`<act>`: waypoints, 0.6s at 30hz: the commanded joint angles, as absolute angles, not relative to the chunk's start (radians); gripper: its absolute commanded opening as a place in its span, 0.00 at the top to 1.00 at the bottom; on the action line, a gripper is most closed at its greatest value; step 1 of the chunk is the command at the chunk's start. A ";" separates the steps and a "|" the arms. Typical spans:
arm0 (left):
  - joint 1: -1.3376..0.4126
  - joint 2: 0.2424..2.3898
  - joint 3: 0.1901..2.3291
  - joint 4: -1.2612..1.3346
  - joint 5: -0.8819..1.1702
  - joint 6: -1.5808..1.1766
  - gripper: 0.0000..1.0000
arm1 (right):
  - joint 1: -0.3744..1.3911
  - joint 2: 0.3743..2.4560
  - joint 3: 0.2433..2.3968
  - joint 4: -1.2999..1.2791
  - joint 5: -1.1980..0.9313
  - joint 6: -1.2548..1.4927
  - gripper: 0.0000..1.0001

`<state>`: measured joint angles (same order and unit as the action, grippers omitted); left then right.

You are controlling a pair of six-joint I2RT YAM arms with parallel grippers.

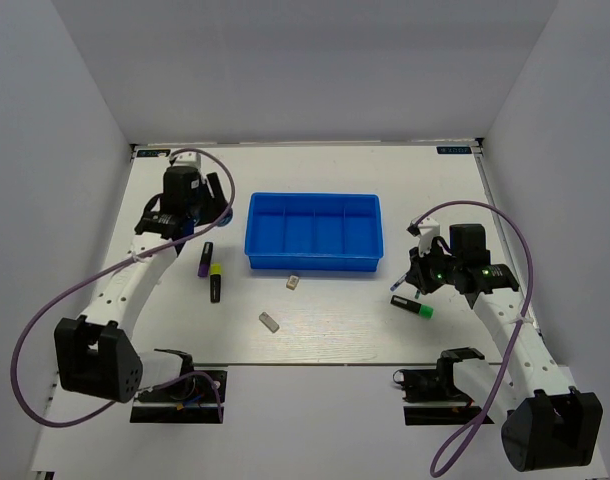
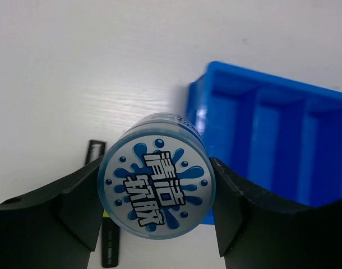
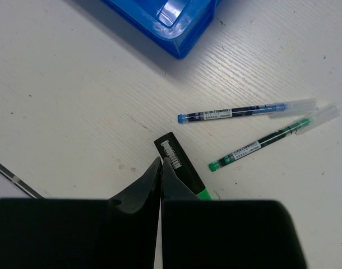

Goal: Sort the stationery into containers
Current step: Pick up the stationery from the center of the board, then place the stationery in the storage box.

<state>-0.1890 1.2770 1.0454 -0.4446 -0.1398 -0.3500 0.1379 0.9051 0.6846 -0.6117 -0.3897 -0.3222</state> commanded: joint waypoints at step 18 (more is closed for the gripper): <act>-0.486 1.585 1.319 -0.406 -0.093 -0.210 0.96 | 0.140 0.902 0.707 -0.594 -0.387 -0.319 1.00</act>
